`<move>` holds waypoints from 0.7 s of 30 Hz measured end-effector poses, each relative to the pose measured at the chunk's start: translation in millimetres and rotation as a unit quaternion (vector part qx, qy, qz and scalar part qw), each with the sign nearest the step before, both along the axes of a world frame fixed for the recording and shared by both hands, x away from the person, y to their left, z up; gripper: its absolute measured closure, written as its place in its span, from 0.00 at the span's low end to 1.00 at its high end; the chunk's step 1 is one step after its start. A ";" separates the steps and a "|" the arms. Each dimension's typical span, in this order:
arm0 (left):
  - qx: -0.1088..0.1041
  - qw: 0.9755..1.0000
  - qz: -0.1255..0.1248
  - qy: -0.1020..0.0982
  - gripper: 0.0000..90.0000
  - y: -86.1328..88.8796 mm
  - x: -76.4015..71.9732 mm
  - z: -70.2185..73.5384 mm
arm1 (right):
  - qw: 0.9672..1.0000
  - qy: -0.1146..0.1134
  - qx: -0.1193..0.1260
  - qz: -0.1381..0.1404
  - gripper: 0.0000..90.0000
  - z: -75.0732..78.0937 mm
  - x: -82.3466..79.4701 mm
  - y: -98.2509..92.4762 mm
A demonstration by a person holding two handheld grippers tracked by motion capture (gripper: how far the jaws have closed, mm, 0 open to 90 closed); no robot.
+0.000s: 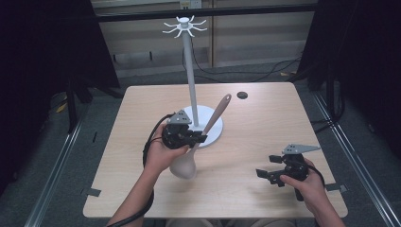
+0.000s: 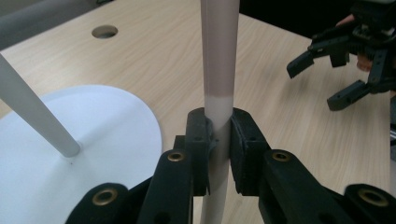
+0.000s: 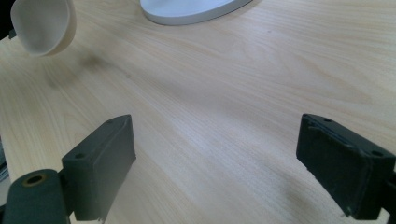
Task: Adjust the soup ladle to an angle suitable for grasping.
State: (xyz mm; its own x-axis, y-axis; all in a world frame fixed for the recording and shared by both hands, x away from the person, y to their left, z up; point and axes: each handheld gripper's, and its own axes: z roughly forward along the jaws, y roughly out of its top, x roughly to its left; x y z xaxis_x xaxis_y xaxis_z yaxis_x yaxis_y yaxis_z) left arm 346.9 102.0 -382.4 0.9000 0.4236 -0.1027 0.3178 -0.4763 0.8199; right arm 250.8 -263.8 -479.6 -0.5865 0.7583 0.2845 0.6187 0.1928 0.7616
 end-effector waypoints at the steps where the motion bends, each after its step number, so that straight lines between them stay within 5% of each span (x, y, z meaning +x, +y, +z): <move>1: -0.010 1.000 0.004 -0.003 0.88 2.7 0.7 3.4 | 1.000 -0.001 -0.001 0.000 0.12 -0.1 0.1 0.4; 13: -0.058 0.997 0.035 -0.025 0.88 13.3 4.1 21.9 | 1.000 -0.005 -0.002 0.004 0.11 0.9 0.4 4.1; 21: -0.065 0.996 0.036 -0.043 0.88 10.8 4.7 40.0 | 1.000 -0.009 -0.004 0.012 0.09 1.4 0.8 6.5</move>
